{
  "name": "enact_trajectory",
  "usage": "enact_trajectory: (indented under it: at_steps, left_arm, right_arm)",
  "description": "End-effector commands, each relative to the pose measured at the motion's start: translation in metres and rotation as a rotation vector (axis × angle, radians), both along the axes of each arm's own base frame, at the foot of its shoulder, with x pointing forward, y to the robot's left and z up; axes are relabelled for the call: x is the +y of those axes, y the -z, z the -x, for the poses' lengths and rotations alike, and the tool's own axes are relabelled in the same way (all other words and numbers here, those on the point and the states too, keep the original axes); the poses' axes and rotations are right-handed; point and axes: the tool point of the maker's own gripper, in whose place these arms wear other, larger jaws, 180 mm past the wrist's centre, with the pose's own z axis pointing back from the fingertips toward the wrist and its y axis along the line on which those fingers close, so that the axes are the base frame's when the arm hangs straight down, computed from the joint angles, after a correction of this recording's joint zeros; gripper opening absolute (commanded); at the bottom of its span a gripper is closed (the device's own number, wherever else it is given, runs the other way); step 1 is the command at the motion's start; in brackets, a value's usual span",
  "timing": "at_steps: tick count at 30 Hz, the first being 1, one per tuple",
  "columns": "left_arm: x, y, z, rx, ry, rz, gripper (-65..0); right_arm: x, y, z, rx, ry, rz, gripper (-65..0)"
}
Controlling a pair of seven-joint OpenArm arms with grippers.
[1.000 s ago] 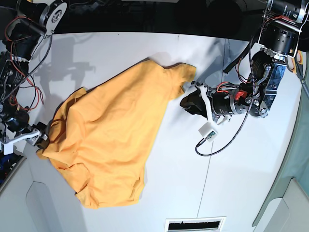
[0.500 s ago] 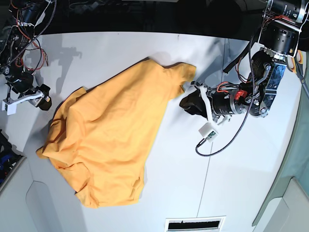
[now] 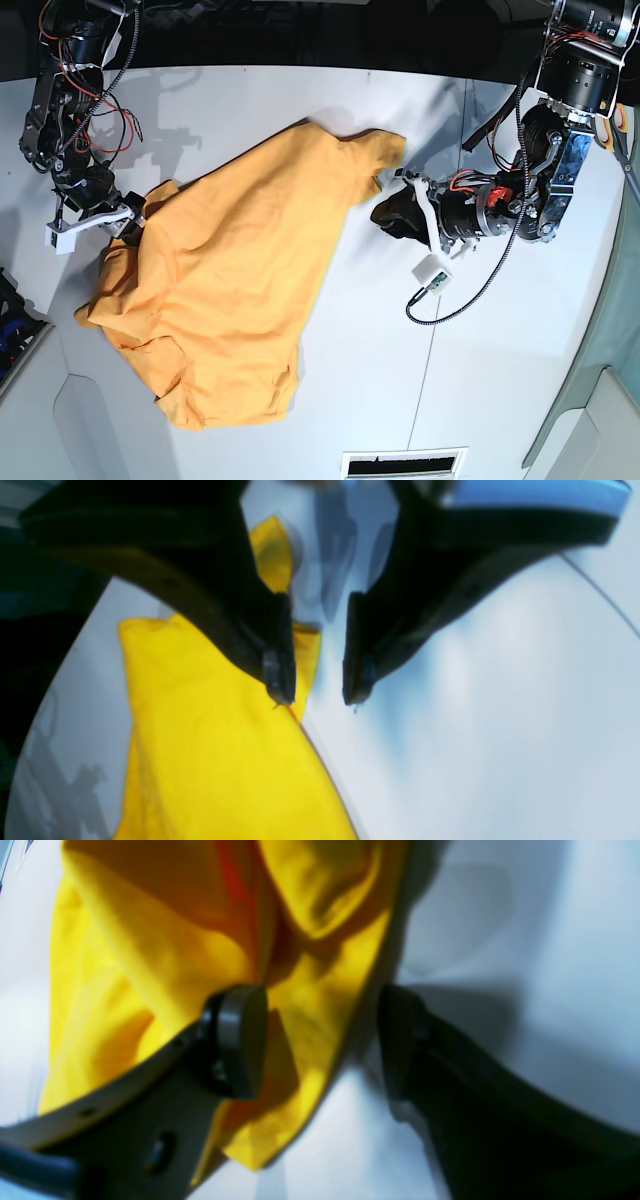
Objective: Layout the t-shirt on the table in an organized manner, then fold the t-shirt properly
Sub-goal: 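Grasp the shirt hem corner with the right gripper and drag it outward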
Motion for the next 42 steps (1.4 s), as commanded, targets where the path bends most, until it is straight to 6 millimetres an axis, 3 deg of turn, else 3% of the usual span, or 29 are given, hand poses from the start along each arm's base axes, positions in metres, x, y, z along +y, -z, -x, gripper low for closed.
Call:
enact_trajectory:
  at_steps: [1, 9, 14, 17, 20, 24, 32, 35, 38, 42]
  left_arm:
    - [-0.002, -0.016, -0.012, -0.048, 0.002, 0.036, -44.9]
    - [-0.003, -0.018, -0.012, -0.047, -0.001, 0.047, -44.9]
    - [-0.003, -0.017, -0.012, -0.048, 0.0, 0.046, -44.9]
    - [-0.002, -0.017, -0.012, -0.047, 0.001, 0.04, -44.9]
    - [-0.001, -0.015, -0.012, -0.049, 0.004, 0.029, -43.5]
    - [-0.001, -0.016, -0.012, -0.05, 0.004, 0.03, -29.8]
    - [-0.019, -0.022, -0.015, -0.06, -0.001, 0.092, -29.2]
    - [-0.029, -0.023, -0.014, -0.059, 0.002, 0.113, -29.2]
    - [-0.035, -0.023, -0.014, -0.057, 0.006, 0.121, -29.2]
    - [-0.035, -0.02, -0.011, -0.041, 0.015, 0.108, -29.2]
  right_arm:
    - [-0.003, -0.01, -0.012, -0.025, -0.007, 0.014, -35.8]
    - [-0.003, -0.018, -0.032, -0.037, -0.023, 0.042, -65.0]
    - [-0.002, -0.016, -0.028, -0.014, -0.048, 0.054, -65.0]
    - [-0.004, -0.027, -0.024, -0.025, -0.07, 0.058, -65.0]
    - [-0.018, -0.046, -0.011, -0.067, -0.044, 0.086, -65.0]
    - [-0.041, -0.066, 0.024, -0.066, -0.022, 0.149, -65.0]
    - [-0.092, -0.079, 0.113, -0.038, 0.122, 0.205, -65.0]
    - [-0.107, -0.087, 0.13, -0.051, 0.176, 0.2, -65.0]
    - [-0.108, -0.086, 0.135, -0.035, 0.179, 0.184, -65.0]
    - [-0.096, -0.101, 0.122, -0.12, 0.128, 0.15, -41.6]
